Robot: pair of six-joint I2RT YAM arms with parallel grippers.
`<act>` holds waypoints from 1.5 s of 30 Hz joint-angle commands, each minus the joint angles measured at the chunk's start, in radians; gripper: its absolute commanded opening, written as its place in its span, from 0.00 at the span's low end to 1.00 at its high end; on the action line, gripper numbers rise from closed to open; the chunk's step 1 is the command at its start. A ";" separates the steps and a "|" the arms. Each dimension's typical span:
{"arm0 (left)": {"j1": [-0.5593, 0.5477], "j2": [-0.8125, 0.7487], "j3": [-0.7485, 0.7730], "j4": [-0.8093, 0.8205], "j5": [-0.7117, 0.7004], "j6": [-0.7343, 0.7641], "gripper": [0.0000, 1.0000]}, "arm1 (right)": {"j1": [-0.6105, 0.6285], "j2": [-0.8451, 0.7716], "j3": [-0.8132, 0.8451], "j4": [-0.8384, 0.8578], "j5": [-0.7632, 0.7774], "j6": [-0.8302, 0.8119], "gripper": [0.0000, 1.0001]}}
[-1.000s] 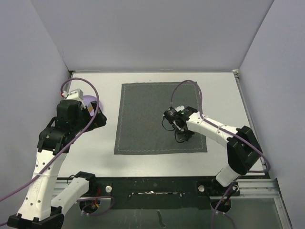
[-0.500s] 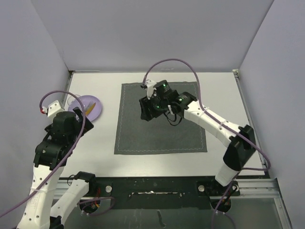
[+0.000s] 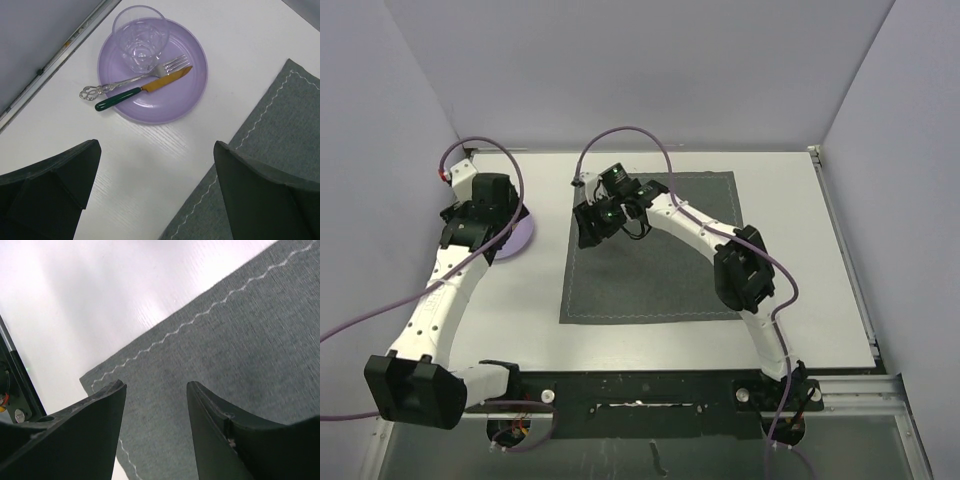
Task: Set the dinner table for one person
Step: Move the plate to the center of the board.
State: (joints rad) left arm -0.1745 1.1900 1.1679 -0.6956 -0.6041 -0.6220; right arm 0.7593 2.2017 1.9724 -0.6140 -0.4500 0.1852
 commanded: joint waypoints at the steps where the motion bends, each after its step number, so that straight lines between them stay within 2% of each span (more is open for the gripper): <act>1: 0.082 0.034 0.073 0.121 0.025 0.005 0.98 | -0.026 0.052 0.114 0.028 -0.100 -0.023 0.53; 5: 0.183 0.057 0.096 0.090 0.075 -0.021 0.98 | -0.053 0.126 0.178 0.061 -0.165 0.004 0.54; 10: 0.249 0.068 0.076 0.143 0.091 -0.008 0.98 | -0.072 0.178 0.233 0.123 -0.238 0.047 0.53; 16: 0.338 0.202 0.109 0.085 0.182 -0.139 0.98 | -0.074 0.193 0.231 0.204 -0.316 0.076 0.55; 22: 0.375 0.277 0.100 0.110 0.241 -0.202 0.98 | -0.080 0.254 0.341 0.200 -0.367 0.087 0.59; 29: 0.396 0.310 0.138 0.083 0.235 -0.200 0.98 | -0.080 0.332 0.363 0.391 -0.479 0.199 0.64; 34: 0.456 0.304 0.090 0.068 0.289 -0.214 0.98 | -0.073 0.304 0.241 0.496 -0.485 0.239 0.63; 39: 0.470 0.249 -0.035 0.099 0.407 -0.256 0.95 | -0.065 0.247 0.143 0.457 -0.440 0.192 0.62; 45: 0.460 0.135 -0.210 0.086 0.497 -0.397 0.91 | -0.052 0.179 0.052 0.384 -0.361 0.127 0.59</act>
State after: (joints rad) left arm 0.2882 1.4528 1.0191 -0.6270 -0.1928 -0.9108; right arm 0.6888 2.5252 2.0464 -0.2264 -0.8532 0.3676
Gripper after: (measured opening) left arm 0.928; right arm 0.596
